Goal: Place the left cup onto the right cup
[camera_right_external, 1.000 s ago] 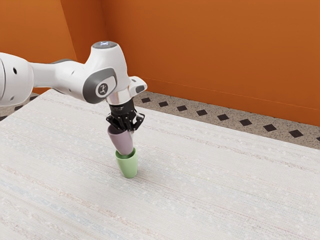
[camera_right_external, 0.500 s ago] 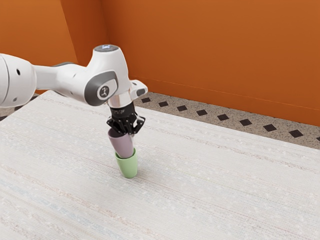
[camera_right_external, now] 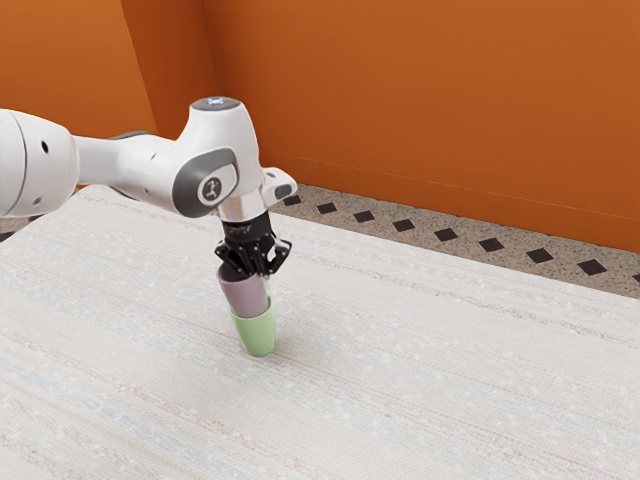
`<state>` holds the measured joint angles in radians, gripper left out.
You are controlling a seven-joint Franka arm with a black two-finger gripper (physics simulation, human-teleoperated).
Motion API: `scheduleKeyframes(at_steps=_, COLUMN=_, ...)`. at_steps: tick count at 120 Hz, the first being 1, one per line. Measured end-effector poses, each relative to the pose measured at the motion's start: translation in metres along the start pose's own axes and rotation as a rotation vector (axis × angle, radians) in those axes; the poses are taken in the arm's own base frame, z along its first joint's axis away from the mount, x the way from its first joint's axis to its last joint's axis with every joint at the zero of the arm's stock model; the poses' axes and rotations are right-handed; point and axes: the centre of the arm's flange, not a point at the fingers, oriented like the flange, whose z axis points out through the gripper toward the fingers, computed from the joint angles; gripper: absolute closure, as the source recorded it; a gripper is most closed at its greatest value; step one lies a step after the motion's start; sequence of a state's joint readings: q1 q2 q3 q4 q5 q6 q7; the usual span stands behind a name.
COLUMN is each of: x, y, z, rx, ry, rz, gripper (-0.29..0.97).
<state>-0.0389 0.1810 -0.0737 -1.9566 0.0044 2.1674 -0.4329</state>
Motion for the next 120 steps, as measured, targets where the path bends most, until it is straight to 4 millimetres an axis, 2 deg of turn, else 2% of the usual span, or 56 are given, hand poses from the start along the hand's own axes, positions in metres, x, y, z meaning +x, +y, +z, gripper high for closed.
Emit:
scheduleKeyframes(at_steps=12, x=0.000, y=0.001, z=0.001, rx=0.001, ry=-0.001, rz=0.002, gripper=0.76)
scheduleKeyframes(at_steps=34, x=0.000, y=0.001, z=-0.003, rx=-0.006, ry=0.004, rz=0.006, gripper=0.36)
scheduleKeyframes(at_steps=54, x=-0.001, y=0.001, z=-0.008, rx=-0.008, ry=0.009, rz=0.010, gripper=0.17)
scheduleKeyframes(at_steps=80, x=-0.003, y=0.000, z=-0.023, rx=-0.013, ry=0.027, rz=0.017, gripper=0.06)
scheduleKeyframes(at_steps=120, x=-0.017, y=0.005, z=-0.059, rx=-0.018, ry=0.052, rz=0.039, gripper=0.01)
